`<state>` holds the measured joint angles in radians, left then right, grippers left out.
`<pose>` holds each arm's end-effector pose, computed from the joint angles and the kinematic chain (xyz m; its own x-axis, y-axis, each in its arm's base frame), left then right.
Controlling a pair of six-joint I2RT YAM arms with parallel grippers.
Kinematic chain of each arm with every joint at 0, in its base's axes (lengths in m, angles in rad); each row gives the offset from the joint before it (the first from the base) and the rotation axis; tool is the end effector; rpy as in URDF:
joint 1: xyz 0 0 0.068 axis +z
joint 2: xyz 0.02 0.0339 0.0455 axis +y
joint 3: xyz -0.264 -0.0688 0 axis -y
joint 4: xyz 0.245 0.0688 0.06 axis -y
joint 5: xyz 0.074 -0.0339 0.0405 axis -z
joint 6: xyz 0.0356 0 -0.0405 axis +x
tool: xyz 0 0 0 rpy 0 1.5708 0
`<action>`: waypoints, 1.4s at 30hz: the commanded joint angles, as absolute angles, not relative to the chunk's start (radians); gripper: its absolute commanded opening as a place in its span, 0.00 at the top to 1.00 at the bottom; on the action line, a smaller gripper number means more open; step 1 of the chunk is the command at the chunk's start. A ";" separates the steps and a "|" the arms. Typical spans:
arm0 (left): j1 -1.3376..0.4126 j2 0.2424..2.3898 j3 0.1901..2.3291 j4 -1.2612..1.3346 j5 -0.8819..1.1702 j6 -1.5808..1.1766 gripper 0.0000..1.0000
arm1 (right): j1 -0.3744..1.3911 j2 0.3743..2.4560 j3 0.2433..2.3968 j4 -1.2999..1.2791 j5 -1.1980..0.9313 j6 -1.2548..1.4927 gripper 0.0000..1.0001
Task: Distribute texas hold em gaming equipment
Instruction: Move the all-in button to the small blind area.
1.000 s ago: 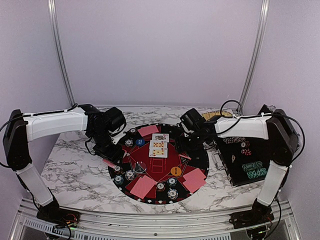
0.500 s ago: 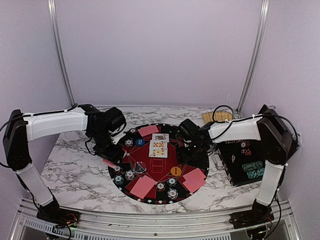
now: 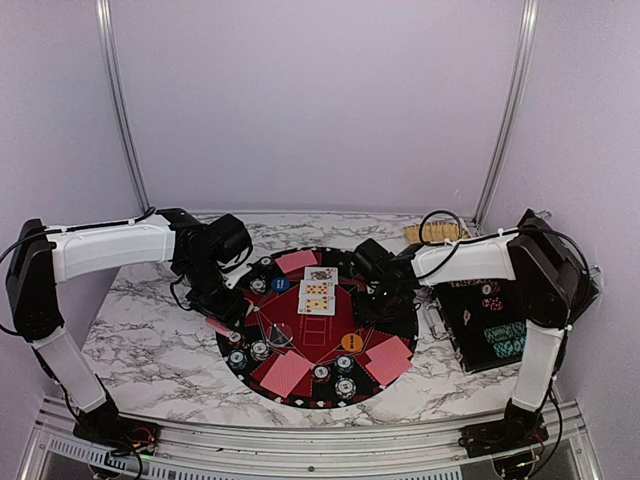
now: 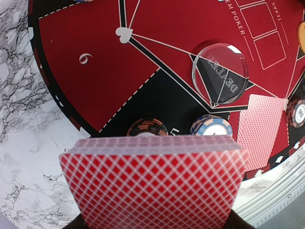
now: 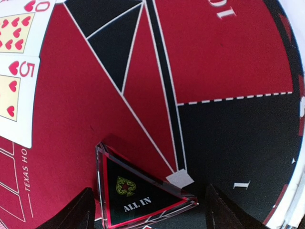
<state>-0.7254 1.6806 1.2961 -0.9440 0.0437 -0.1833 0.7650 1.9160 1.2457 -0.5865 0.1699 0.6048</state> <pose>0.2420 -0.2167 0.2333 -0.8365 0.4983 -0.2282 0.5270 0.8456 -0.0854 0.2727 0.2535 0.1530 -0.9311 -0.1170 -0.3455 -0.1404 0.9891 0.0433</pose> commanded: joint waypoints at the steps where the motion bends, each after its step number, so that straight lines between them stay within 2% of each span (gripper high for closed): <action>1: -0.719 1.670 1.301 -0.939 0.047 -0.183 0.67 | 0.783 1.931 1.275 -0.600 0.186 0.634 0.26; 6: -0.719 1.669 1.299 -0.939 0.047 -0.182 0.67 | 0.790 1.937 1.278 -0.605 0.190 0.637 0.32; 13: -0.719 1.669 1.299 -0.938 0.047 -0.181 0.67 | 0.791 1.937 1.287 -0.610 0.198 0.632 0.47; 23: -0.718 1.661 1.296 -0.938 0.040 -0.185 0.67 | 0.779 1.970 1.433 -0.650 0.233 0.571 0.50; 29: -0.715 1.655 1.291 -0.937 0.043 -0.187 0.67 | 0.773 2.085 1.651 -0.674 0.240 0.497 0.50; 37: -0.706 1.641 1.280 -0.931 0.048 -0.186 0.67 | 0.772 2.357 2.097 -0.733 0.222 0.391 0.50; 42: -0.697 1.635 1.279 -0.931 0.051 -0.185 0.67 | 0.772 2.498 2.301 -0.711 0.209 0.324 0.50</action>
